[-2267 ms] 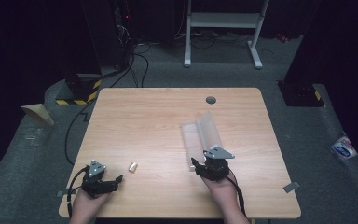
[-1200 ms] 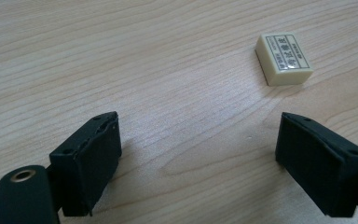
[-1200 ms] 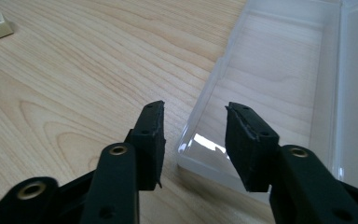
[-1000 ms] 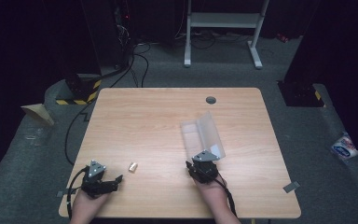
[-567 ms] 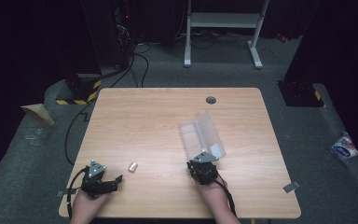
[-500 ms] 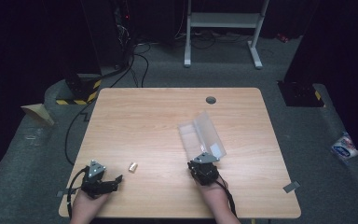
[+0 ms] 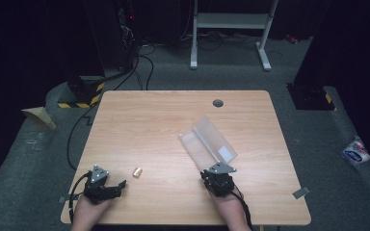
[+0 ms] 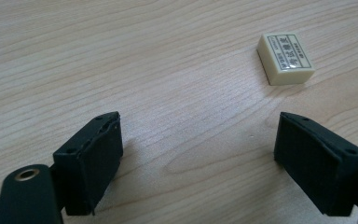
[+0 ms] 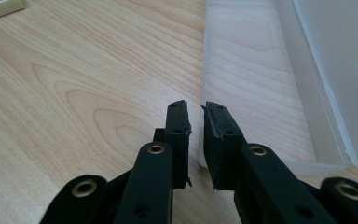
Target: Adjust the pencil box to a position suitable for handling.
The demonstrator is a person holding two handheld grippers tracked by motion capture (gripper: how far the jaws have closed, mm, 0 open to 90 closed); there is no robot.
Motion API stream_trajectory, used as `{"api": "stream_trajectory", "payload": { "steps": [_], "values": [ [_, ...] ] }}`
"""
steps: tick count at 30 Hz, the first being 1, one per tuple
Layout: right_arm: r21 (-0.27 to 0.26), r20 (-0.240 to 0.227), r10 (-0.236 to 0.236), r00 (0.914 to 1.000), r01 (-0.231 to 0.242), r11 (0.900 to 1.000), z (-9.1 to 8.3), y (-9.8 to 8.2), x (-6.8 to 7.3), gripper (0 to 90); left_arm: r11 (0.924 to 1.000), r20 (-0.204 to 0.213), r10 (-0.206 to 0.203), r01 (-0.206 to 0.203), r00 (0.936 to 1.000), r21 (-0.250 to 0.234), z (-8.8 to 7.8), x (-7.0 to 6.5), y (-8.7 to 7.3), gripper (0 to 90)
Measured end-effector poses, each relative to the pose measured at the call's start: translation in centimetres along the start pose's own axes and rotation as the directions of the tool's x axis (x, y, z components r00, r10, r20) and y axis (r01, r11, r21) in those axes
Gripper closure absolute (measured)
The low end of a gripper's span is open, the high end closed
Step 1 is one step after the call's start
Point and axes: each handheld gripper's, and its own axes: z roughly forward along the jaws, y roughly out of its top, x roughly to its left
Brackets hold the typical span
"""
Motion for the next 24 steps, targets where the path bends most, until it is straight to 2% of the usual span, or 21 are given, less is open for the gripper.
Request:
{"api": "stream_trajectory", "payload": {
  "steps": [4, 6, 9, 11, 18, 24],
  "values": [
    [-0.02, -0.021, 0.021, 0.9995, -0.022, 1.0, -0.9, -0.3, -0.4, 73.8, 1.0, 0.004, 0.005, -0.005, 1.0, 0.0, 0.0, 0.1, 0.1, 18.8],
    [-0.037, -0.017, 0.025, 0.9995, -0.025, 0.999, -1.4, -0.3, -0.5, 71.8, 1.0, 0.006, 0.006, -0.006, 1.0, -0.004, 0.1, 0.1, 0.1, 19.9],
    [-0.066, 0.013, 0.029, 0.9995, -0.028, 0.997, -2.2, -0.5, -0.9, 70.5, 0.9999, 0.007, 0.002, -0.002, 1.0, -0.011, 0.1, 0.1, 0.1, 21.1],
    [-0.075, 0.044, 0.052, 0.9977, -0.048, 0.996, -2.5, -0.7, -1.5, 70.5, 0.9999, 0.005, 0.001, -0.001, 1.0, -0.013, 0.2, 0.1, 0.2, 21.7],
    [-0.065, 0.09, 0.101, 0.9908, -0.095, 0.993, -2.3, -1.3, -2.6, 68.4, 0.9999, 0.003, 0.0, 0.0, 1.0, -0.014, 0.2, 0.1, 0.2, 22.0],
    [-0.057, 0.1, 0.112, 0.9886, -0.107, 0.993, -1.8, -1.4, -2.9, 65.0, 0.9999, 0.004, -0.003, 0.003, 1.0, -0.013, 0.1, 0.1, 0.1, 22.3]
  ]
}}
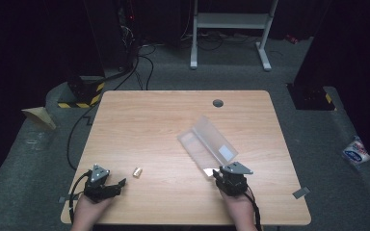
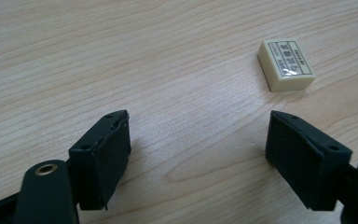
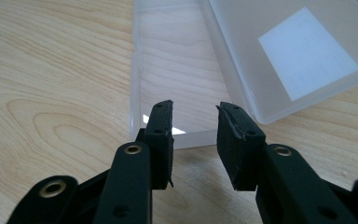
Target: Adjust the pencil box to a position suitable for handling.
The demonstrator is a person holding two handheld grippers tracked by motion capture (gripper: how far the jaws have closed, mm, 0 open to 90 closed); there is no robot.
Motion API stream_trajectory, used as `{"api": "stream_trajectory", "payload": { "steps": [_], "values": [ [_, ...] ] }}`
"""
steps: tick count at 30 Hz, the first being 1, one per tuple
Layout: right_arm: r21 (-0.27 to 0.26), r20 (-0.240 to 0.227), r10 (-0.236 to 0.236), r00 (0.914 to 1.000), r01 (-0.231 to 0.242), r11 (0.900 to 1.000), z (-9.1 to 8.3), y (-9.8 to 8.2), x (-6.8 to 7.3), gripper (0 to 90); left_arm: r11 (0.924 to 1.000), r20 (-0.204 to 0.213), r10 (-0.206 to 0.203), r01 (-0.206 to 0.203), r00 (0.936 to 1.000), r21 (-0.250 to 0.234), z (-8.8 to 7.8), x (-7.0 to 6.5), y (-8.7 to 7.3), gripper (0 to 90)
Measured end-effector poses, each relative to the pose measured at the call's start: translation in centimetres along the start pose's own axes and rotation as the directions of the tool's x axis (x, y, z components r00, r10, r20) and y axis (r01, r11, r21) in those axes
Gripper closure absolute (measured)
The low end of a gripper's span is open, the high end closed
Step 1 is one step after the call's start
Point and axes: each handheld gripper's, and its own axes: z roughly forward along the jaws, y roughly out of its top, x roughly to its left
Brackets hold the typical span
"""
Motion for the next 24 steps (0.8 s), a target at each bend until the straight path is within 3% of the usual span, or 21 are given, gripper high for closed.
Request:
{"api": "stream_trajectory", "payload": {
  "steps": [11, 17, 24],
  "values": [
    [0.007, 0.039, 0.023, 0.999, -0.023, 1.0, 0.2, 0.3, -1.4, 59.9, 1.0, 0.005, 0.005, -0.005, 1.0, -0.001, -0.2, -0.1, -0.2, 22.4],
    [0.014, 0.091, 0.046, 0.9948, -0.047, 0.999, 0.4, 0.4, -2.6, 59.3, 1.0, 0.009, 0.01, -0.01, 0.9999, 0.0, -0.3, -0.1, -0.2, 22.3],
    [-0.033, 0.102, 0.058, 0.9931, -0.055, 0.998, -0.4, 0.4, -3.1, 53.9, 1.0, 0.01, 0.008, -0.008, 0.9999, 0.0, -0.2, -0.1, -0.2, 22.3]
  ]
}}
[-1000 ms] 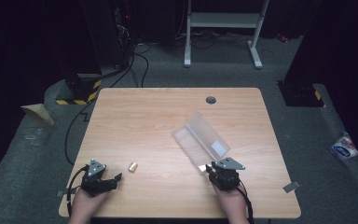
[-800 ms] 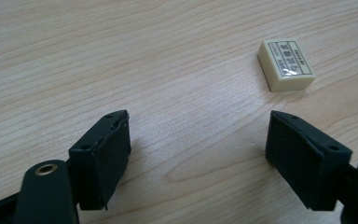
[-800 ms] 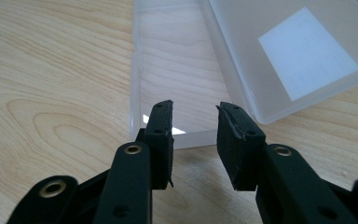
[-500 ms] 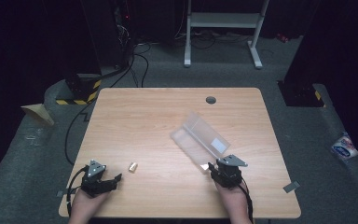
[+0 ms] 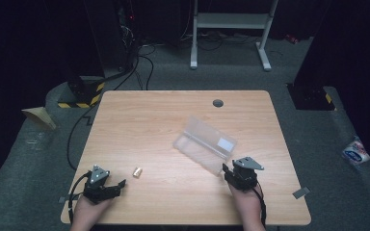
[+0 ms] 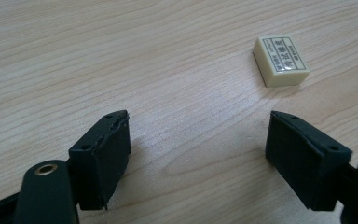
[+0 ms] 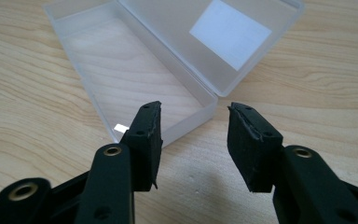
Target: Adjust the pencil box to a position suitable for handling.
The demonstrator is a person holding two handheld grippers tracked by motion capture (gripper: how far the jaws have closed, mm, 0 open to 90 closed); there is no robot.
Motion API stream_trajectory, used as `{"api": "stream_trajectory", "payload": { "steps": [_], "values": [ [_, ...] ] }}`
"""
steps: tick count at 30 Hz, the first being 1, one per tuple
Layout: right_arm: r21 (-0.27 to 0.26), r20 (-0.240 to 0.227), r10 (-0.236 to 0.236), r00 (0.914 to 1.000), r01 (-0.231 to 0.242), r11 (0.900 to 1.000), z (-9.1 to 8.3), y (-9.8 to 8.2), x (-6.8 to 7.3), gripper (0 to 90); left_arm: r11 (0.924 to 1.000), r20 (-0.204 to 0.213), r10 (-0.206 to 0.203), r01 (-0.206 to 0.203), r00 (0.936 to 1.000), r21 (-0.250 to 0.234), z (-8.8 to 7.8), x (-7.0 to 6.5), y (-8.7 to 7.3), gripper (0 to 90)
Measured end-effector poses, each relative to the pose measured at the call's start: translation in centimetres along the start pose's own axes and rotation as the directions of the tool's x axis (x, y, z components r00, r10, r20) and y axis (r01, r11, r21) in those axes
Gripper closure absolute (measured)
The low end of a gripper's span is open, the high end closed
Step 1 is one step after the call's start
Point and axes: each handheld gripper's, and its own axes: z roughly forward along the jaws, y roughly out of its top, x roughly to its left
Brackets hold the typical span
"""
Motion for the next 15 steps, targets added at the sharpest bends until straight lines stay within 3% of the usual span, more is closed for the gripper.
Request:
{"api": "stream_trajectory", "payload": {
  "steps": [7, 15],
  "values": [
    [-0.004, -0.01, -0.001, 1.0, 0.001, 1.0, 0.5, 0.2, 1.2, 46.7, 1.0, -0.003, 0.002, -0.002, 1.0, -0.002, 0.1, 0.0, 0.1, 22.3],
    [0.031, 0.001, -0.008, 1.0, 0.008, 1.0, 1.5, 0.1, 1.5, 46.5, 1.0, -0.004, 0.001, -0.001, 1.0, 0.001, 0.1, 0.0, 0.1, 22.4]
  ]
}}
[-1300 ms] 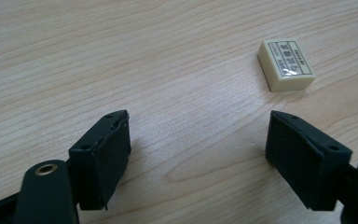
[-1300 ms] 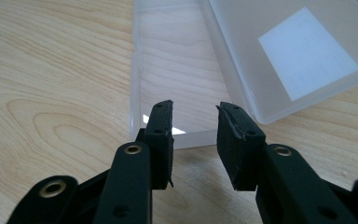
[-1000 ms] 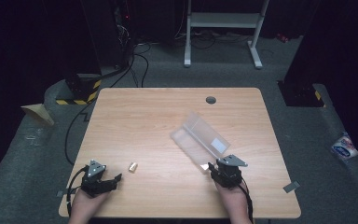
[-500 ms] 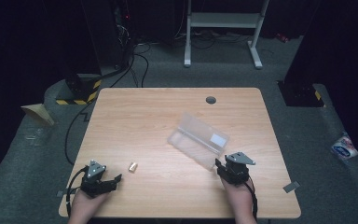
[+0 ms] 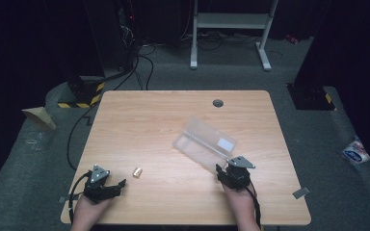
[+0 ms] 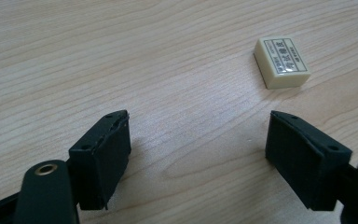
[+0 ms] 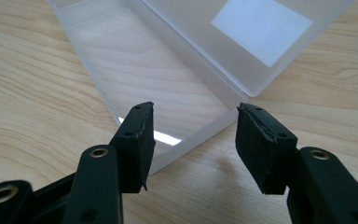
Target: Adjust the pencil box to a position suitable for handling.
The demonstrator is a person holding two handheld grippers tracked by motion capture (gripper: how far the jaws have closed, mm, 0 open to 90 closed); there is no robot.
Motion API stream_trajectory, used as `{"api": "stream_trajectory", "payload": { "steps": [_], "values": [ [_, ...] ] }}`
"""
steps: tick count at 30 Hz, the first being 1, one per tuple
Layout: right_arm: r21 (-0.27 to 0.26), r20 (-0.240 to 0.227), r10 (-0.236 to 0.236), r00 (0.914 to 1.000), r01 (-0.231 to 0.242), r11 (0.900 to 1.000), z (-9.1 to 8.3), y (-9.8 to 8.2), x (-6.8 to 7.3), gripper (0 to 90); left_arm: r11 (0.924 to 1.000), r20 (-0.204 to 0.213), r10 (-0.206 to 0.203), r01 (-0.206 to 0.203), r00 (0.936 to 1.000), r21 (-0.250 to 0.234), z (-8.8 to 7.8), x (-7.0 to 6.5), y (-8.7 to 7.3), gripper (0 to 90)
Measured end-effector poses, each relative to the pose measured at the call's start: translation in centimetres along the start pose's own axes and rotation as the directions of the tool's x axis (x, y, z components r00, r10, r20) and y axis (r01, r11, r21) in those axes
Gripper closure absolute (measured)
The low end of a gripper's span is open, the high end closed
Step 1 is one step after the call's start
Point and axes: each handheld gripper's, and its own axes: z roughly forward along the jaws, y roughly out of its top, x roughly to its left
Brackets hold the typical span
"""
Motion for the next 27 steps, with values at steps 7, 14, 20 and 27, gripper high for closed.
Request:
{"api": "stream_trajectory", "payload": {
  "steps": [7, 14, 20, 27],
  "values": [
    [0.006, 0.016, 0.021, 0.9996, -0.022, 1.0, -0.2, -0.3, -0.9, 48.0, 1.0, 0.0, 0.0, 0.0, 1.0, -0.002, 0.0, 0.0, 0.0, 22.4],
    [0.009, 0.041, 0.053, 0.9977, -0.054, 0.999, -0.8, -0.6, -2.9, 53.9, 1.0, 0.0, 0.0, 0.0, 1.0, -0.002, 0.0, 0.0, 0.0, 22.4],
    [0.003, 0.026, 0.07, 0.9972, -0.07, 0.998, -1.2, -0.7, -3.8, 63.9, 1.0, 0.0, 0.0, 0.0, 1.0, -0.002, 0.0, 0.0, 0.0, 22.4],
    [0.016, 0.005, 0.063, 0.998, -0.063, 0.998, -1.0, -0.6, -3.6, 73.4, 1.0, 0.0, 0.001, -0.001, 1.0, -0.001, 0.0, 0.0, 0.0, 22.6]
  ]
}}
